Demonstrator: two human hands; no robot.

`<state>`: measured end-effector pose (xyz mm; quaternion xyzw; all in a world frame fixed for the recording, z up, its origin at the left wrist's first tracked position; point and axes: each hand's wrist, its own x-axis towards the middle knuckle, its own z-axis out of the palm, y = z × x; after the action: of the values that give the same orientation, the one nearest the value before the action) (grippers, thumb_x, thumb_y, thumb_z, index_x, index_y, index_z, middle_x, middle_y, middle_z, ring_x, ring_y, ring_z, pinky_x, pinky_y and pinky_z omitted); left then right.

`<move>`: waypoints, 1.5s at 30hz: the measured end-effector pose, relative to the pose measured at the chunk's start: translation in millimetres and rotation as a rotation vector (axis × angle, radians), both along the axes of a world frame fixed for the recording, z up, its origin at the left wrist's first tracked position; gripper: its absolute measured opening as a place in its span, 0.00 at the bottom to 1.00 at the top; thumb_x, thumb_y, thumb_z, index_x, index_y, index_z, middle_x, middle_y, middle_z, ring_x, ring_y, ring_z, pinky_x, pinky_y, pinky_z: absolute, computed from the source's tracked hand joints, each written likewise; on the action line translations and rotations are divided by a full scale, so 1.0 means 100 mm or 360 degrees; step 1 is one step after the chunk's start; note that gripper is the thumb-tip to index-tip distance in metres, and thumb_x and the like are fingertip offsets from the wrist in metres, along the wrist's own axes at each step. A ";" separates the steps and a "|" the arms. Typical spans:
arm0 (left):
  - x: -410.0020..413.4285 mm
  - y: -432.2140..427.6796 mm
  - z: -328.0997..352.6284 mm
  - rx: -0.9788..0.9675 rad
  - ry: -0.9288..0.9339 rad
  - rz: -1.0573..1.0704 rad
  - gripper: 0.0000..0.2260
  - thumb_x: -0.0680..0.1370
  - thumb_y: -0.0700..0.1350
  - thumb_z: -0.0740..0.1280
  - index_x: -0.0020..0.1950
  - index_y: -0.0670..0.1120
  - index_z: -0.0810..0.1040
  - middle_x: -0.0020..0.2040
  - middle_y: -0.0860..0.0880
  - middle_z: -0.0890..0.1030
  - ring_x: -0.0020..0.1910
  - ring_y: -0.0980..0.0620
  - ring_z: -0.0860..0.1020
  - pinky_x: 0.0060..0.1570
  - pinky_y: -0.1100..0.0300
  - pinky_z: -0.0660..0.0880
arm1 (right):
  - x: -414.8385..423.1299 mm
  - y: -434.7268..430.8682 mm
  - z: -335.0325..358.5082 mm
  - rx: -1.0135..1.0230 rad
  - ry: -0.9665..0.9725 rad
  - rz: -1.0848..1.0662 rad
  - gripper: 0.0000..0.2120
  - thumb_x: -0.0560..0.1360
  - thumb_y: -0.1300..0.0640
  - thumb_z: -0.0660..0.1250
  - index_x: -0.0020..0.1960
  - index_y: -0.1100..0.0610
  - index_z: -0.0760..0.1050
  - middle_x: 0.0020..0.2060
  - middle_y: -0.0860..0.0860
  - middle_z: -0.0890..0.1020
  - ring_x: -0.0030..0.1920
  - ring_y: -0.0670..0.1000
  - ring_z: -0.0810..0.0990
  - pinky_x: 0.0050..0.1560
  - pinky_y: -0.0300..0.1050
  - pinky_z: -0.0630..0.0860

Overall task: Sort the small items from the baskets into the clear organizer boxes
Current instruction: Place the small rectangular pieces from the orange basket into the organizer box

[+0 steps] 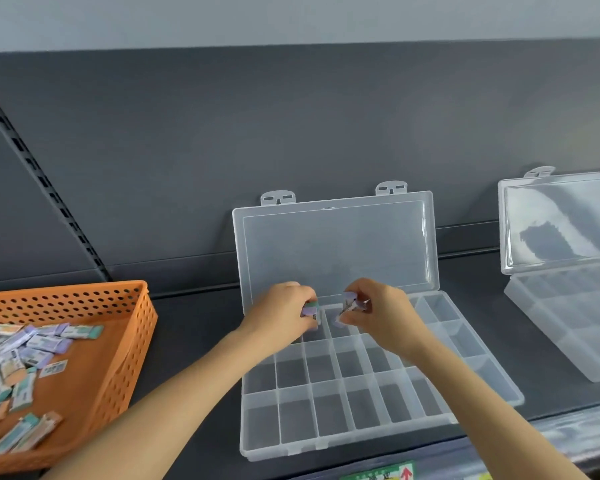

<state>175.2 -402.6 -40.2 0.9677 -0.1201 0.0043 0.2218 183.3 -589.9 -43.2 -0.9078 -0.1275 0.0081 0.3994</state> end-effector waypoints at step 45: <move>0.08 -0.02 -0.19 0.0426 -0.0275 0.0009 0.06 0.77 0.48 0.64 0.52 0.50 0.78 0.48 0.53 0.77 0.50 0.51 0.74 0.52 0.58 0.58 | 0.30 0.18 -0.04 -0.0751 -0.0195 0.0556 0.07 0.73 0.63 0.67 0.51 0.61 0.78 0.46 0.56 0.78 0.43 0.58 0.78 0.48 0.52 0.77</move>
<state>183.5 -405.1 -59.2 0.9849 -0.1356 0.0720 0.0798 213.2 -571.7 -47.6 -0.9387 -0.3003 0.0514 0.1615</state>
